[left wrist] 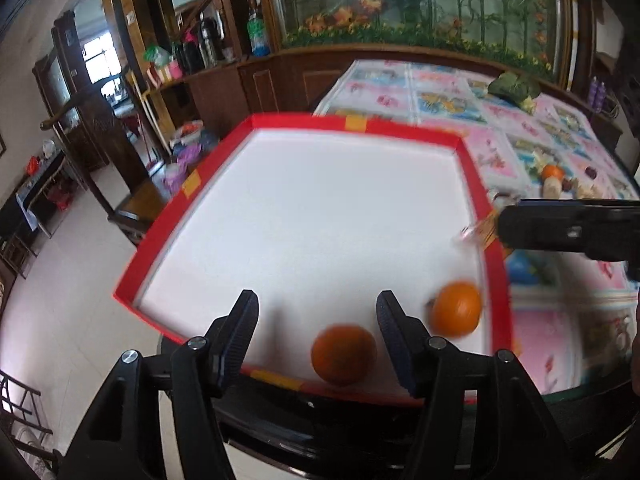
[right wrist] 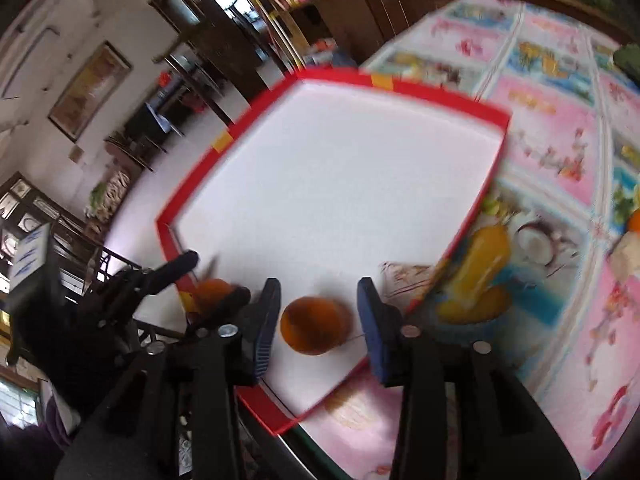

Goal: Organize fruits
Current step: 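Move both tools back from the tray to the fruit on the cloth, then grasp a red date with the left tool while the right tool grasps a brown kiwi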

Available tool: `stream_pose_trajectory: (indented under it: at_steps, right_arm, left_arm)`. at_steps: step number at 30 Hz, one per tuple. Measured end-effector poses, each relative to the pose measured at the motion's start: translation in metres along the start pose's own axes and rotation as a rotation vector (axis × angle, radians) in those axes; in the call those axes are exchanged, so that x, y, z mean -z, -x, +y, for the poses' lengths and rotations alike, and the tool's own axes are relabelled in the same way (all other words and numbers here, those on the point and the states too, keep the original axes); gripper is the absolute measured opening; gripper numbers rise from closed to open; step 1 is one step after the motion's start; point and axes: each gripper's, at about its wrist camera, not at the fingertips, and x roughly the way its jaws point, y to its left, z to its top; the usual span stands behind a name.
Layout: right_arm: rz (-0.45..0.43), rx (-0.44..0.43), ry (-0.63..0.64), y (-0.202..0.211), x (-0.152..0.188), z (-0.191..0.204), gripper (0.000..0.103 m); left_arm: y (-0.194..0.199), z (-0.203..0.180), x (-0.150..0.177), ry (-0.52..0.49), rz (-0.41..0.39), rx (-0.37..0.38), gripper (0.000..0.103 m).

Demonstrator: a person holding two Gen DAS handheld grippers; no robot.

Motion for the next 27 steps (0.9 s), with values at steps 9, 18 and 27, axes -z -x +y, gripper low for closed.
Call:
stream_pose_trajectory:
  at_steps: [9, 18, 27]
  right_arm:
    - [-0.231, 0.160, -0.093, 0.112, 0.049, -0.085, 0.069]
    - [-0.177, 0.464, -0.255, 0.161, 0.106, -0.183, 0.068]
    - [-0.177, 0.513, -0.279, 0.156, 0.094, -0.215, 0.048]
  left_arm:
    - [0.034, -0.078, -0.032, -0.109, -0.140, 0.227, 0.075]
    - [0.015, -0.178, -0.040, -0.232, -0.073, 0.431, 0.075]
    - [-0.013, -0.218, -0.052, -0.245, 0.013, 0.473, 0.075]
